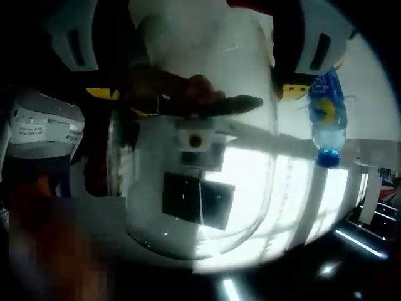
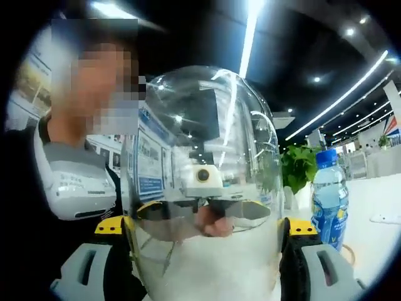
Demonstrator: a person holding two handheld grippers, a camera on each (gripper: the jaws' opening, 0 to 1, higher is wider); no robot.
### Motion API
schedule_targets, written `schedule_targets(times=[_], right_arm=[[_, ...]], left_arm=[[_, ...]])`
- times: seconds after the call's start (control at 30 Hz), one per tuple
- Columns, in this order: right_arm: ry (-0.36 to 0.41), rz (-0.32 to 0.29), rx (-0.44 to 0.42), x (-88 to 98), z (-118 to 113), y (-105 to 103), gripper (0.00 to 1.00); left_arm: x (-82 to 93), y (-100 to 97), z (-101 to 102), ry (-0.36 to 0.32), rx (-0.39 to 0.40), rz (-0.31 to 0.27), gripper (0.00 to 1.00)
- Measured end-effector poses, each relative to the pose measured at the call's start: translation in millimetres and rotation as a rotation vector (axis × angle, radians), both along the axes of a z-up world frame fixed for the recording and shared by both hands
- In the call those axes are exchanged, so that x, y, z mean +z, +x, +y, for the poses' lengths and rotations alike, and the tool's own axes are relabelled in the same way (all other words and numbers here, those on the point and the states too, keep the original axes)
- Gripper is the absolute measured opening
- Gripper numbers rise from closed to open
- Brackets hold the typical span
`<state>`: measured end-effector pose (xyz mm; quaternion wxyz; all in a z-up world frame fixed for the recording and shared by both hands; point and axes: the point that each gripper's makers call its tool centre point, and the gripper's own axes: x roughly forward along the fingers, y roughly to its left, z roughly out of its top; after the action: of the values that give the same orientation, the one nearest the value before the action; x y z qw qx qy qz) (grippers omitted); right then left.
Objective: Open the cover put in the Mizone put the cover back on
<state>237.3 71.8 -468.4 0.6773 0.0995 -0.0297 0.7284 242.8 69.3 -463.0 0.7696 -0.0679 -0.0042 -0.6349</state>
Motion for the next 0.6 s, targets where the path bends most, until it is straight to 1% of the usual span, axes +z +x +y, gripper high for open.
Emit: schedule_targets(times=[0.07,0.17,0.3,0.4,0.53,0.6], right_arm=[[-0.008,-0.012,0.008,9.4,-1.5,-2.8,0.9],[0.0,-0.036,0.012,26.2,-5.9,-6.8,0.9],[0.022,-0.048,0.01,42.0,-9.1,-6.6,0.9],[0.014,-0.058,0.006,52.6,-8.6,-6.7,0.9],[-0.001,-0.083,0.006,66.3,-7.8,-5.5,0.9],[0.009,-0.094,0.002,75.5,-7.1,-5.0,0.9]], left_arm=[[5.9,-2.1,-2.5,0.02,0.004,-0.008,0.85],[19.1,-6.1,-7.0,0.044,0.006,-0.033,0.85],[37.8,-5.0,-9.2,0.047,0.008,-0.047,0.85],[51.7,-3.7,-9.7,0.067,0.001,-0.053,0.85],[65.6,-3.3,-10.6,0.104,-0.004,-0.069,0.85],[74.7,-2.9,-9.4,0.103,-0.005,-0.08,0.85]])
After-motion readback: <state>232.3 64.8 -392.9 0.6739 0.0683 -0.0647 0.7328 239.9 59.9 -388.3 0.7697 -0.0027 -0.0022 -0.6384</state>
